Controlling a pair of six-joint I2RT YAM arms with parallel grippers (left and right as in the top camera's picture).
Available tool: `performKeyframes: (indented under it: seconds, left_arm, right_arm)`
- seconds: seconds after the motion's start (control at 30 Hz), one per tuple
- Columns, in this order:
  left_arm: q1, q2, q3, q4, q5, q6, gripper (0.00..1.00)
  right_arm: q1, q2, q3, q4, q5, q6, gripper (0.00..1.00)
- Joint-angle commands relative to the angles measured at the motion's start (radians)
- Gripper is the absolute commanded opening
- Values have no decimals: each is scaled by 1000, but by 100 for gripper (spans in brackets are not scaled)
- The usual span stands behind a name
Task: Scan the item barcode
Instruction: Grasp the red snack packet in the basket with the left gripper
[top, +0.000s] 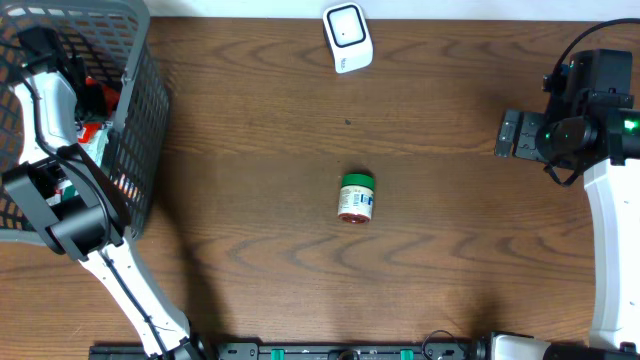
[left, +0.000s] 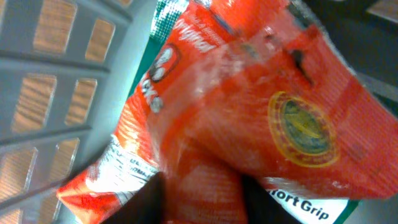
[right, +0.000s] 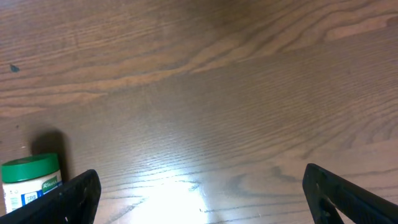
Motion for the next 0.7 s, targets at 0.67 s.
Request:
performKeyframes:
  seconds: [0.67]
  left_arm:
    - [5, -165, -7, -32, 21, -158, 7]
  right_arm:
    - [-2, -1, 10, 2, 9, 15, 99]
